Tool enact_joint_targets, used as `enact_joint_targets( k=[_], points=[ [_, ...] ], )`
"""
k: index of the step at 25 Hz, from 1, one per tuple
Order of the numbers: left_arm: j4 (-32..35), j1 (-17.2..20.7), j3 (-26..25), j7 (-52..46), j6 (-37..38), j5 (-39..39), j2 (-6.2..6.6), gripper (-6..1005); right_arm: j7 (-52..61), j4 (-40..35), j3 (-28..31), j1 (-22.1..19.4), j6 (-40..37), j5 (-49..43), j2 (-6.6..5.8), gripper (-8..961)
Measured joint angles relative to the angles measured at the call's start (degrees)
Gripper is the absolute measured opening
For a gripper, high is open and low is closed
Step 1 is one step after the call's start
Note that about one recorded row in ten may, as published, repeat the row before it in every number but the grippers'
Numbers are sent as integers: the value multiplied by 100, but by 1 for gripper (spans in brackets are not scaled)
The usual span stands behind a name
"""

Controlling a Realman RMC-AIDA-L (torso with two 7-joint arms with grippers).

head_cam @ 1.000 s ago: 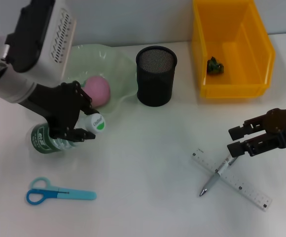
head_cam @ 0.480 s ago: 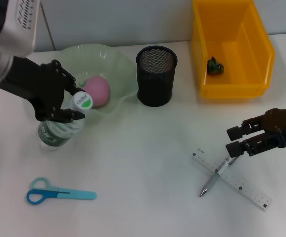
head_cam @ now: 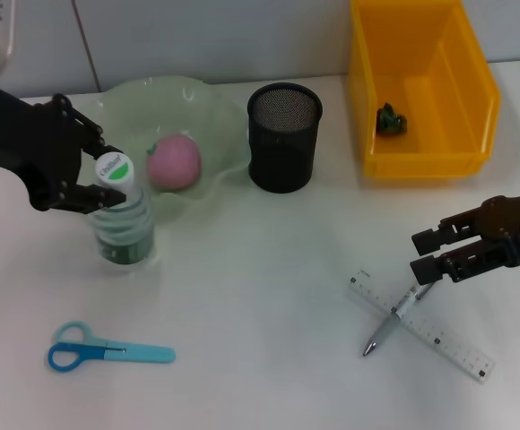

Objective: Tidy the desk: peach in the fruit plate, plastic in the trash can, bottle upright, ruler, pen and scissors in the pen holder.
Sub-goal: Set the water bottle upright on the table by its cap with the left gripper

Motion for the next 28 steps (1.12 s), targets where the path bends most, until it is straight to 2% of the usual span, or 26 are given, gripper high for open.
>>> enact_joint_targets(
  k=[5,13,22,28],
  points=[
    [48,-20,-235,-104,103,53,66,441,3,8,1,0,0,1,-3,721],
    [49,-50,-247,-356,255,119,156,441,44,18,-3,6,-42,1,-4,719],
    [111,-90,-287,-566,300,440,168,441,47,20,-32,-14,-45,1,18,719],
    [44,-141,-489,-600,211,621,171,441,26,70,-46,2,-45,1,29,720]
  ],
)
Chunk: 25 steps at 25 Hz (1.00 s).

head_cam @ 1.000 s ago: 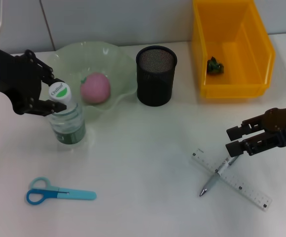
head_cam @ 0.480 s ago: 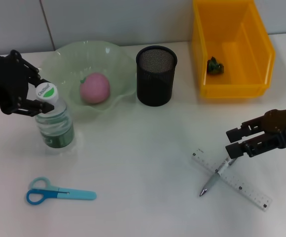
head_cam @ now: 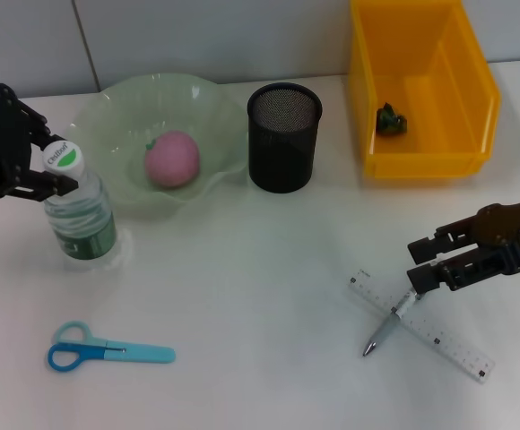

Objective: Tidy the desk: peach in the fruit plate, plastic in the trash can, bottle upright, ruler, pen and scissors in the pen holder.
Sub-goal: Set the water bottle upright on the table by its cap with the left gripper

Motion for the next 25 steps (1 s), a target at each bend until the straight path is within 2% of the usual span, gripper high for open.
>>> enact_joint_targets(
  k=[13,21,25],
  points=[
    [-23,-24,-27,-198,-172,185,9,440,-1,1,-7,85,5,4,34,720],
    [-73,-122,-461,-521,-152,136,-4,440,11,0,-15,95,-13,7,20,721],
    [-75,-103,-517,-713,-127,101,1,440,-22,0,-15,100,-45,1,6,721]
  ],
)
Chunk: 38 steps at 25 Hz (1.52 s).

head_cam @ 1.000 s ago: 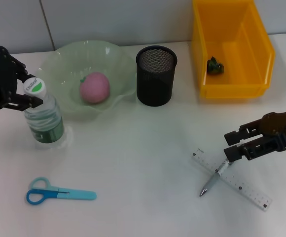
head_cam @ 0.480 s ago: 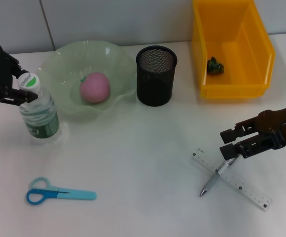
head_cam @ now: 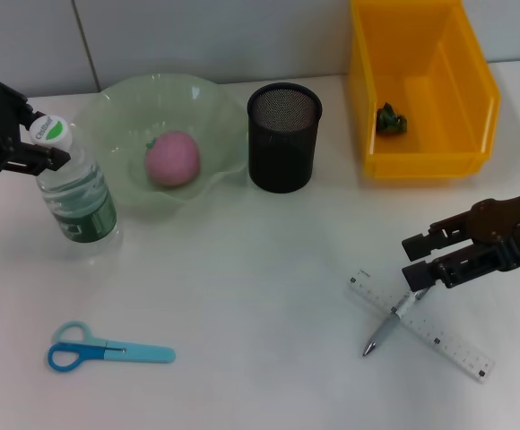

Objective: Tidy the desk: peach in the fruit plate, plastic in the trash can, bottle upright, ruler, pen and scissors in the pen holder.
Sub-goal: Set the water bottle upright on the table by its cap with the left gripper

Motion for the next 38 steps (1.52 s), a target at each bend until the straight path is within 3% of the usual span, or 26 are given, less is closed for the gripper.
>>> enact_joint_targets(
  k=[5,9,20,25,29,38],
  points=[
    [-53,34,-48,-149,7,-2,-1,440,-40,0,-4,14,-37,-17,-19,720],
    [-396,-9,-337,-302,-37,-5,87,440,-45,1,-63,23,-40,-18,-24,719],
    [-459,-56,-497,-462,-214,-6,95,441,-253,-40,-96,71,-34,38,3,718],
    [-605,-55,-519,-518,-249,-6,112,441,-769,-57,23,39,74,169,127,717],
    [-634,-42,-519,-614,-239,-6,132,441,-1504,14,82,-222,312,579,236,716],
    [-651,6,-541,-674,-247,-26,129,440,-1986,172,128,-484,620,726,399,715]
  ],
)
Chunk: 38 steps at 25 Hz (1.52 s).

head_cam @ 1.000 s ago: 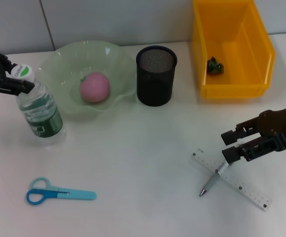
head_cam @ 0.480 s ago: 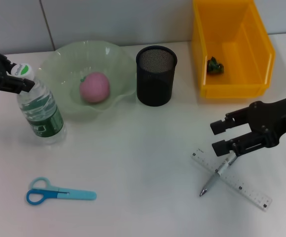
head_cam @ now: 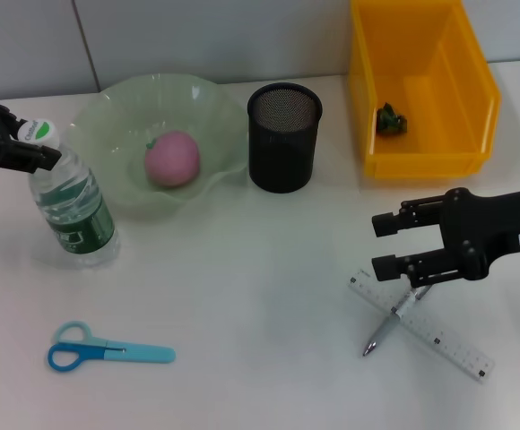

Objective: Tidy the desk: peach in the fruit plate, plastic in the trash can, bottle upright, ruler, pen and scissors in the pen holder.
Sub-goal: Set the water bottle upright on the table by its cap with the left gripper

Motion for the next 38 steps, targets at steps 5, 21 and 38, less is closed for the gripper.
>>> enact_joint_targets(
  k=[5,21,38],
  points=[
    [-7,15,-99,-6,-35,-44,-38,440,-121,31,12,-36,10,0,52,715],
    [4,28,-50,38,-100,-51,-111,441,-146,48,3,-67,-47,-1,16,715],
    [4,84,-48,152,-237,-69,-161,442,-44,48,-25,-36,-80,-7,2,715]
  ],
)
